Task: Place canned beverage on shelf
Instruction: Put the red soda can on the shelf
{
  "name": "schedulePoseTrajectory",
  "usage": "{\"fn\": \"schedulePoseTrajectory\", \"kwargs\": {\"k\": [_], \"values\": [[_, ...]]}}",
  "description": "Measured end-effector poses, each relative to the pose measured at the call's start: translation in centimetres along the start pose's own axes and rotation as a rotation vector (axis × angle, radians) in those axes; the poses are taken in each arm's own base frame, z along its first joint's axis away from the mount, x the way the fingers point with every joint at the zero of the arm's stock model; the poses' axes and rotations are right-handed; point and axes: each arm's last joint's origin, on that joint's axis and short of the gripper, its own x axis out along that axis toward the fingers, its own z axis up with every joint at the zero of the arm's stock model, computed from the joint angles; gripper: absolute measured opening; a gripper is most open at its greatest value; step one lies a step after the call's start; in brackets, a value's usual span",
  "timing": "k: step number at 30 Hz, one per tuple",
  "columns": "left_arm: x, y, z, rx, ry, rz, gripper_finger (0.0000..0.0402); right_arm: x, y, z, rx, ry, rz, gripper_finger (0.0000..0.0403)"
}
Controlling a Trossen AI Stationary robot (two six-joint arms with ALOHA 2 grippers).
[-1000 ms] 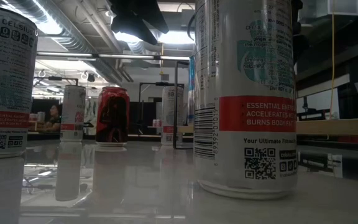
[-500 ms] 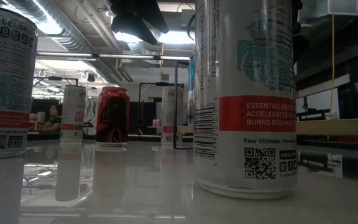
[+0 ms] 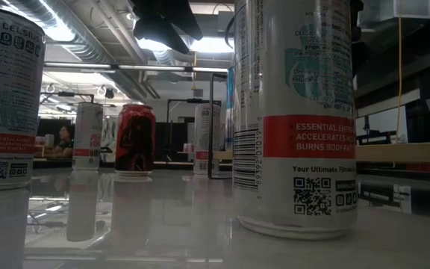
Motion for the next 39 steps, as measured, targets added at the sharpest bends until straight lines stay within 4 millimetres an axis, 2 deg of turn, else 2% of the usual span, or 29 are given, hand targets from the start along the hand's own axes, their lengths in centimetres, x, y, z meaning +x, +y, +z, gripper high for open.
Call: {"fn": "schedulePoseTrajectory", "kwargs": {"k": [39], "values": [[-0.21,-0.41,-0.16,0.010,0.000,-0.014,0.0271,0.01,0.09,0.06,0.009,0.000,0.015,0.0321]]}}
